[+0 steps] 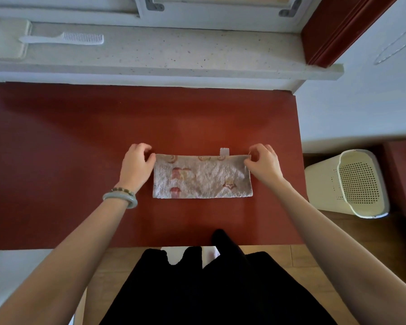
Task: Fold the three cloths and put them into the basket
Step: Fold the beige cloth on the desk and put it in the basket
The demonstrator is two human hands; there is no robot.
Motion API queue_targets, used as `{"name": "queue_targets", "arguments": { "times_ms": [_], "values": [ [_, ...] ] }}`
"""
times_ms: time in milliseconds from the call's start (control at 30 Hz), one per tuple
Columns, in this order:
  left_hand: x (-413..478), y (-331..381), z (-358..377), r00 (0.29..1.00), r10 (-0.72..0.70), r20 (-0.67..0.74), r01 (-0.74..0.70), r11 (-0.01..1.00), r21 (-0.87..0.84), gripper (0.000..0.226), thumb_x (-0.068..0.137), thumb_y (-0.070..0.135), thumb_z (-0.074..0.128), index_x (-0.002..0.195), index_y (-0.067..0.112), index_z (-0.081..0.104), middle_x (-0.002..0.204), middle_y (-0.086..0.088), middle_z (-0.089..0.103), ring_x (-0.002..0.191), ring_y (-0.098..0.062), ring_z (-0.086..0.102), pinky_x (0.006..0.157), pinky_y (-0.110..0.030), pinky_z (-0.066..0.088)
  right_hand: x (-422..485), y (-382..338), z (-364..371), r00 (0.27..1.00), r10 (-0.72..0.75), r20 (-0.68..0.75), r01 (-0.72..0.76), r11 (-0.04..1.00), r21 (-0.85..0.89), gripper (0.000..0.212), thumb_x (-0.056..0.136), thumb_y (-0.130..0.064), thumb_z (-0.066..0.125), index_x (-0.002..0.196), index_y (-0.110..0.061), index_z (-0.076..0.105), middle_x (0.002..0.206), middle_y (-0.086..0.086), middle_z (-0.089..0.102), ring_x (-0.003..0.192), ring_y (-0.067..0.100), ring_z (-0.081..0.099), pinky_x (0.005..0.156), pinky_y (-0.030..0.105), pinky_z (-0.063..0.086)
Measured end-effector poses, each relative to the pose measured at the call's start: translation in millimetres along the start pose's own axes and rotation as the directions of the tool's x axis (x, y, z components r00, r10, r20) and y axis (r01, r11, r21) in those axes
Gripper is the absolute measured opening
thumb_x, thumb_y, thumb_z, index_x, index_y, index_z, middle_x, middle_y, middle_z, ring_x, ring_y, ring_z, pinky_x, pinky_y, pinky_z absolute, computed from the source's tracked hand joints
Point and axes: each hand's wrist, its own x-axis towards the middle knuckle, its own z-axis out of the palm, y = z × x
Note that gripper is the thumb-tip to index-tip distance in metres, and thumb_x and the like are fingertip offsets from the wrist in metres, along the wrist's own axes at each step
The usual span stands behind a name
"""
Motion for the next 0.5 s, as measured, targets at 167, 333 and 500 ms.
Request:
{"name": "queue_targets", "arguments": {
  "times_ms": [167,333,500],
  "values": [
    [-27.3,11.9,23.4,0.761,0.563,0.323,-0.648,0.692,0.32,0.072,0.09,0.055,0.043,0.147,0.013,0.026,0.155,-0.008,0.026,0.142,-0.026,0.025,0.116,-0.042,0.015,-24.3,-22.6,25.1,0.843,-0.393,0.368,0.51,0.802,-0.311,0.088,0.071,-0.048,0.062,0.145,-0.025,0.021,0.156,0.011,0.011,0.143,0.029,0.006,0.113,0.05,0.008],
    [-43.1,15.0,52.9,0.723,0.503,0.473,-0.685,0.609,0.399,0.075,0.091,0.06,0.037,0.15,0.02,0.015,0.158,-0.01,0.016,0.146,-0.029,0.012,0.119,-0.047,0.005,-41.2,-27.3,67.4,0.76,-0.448,0.47,0.644,0.615,-0.455,0.084,0.086,-0.059,0.039,0.149,-0.019,0.001,0.159,0.008,-0.002,0.145,0.025,-0.008,0.114,0.048,-0.011],
    [-43.3,15.9,50.3,0.76,0.496,0.42,-0.646,0.645,0.408,0.074,0.088,0.059,0.035,0.147,0.015,0.029,0.153,-0.015,0.03,0.141,-0.033,0.027,0.115,-0.052,0.018,-38.7,-15.4,59.4,0.789,-0.462,0.404,0.612,0.643,-0.46,0.085,0.082,-0.064,0.037,0.149,-0.023,0.005,0.158,0.009,0.0,0.145,0.027,-0.006,0.114,0.05,-0.009]
  ]
}}
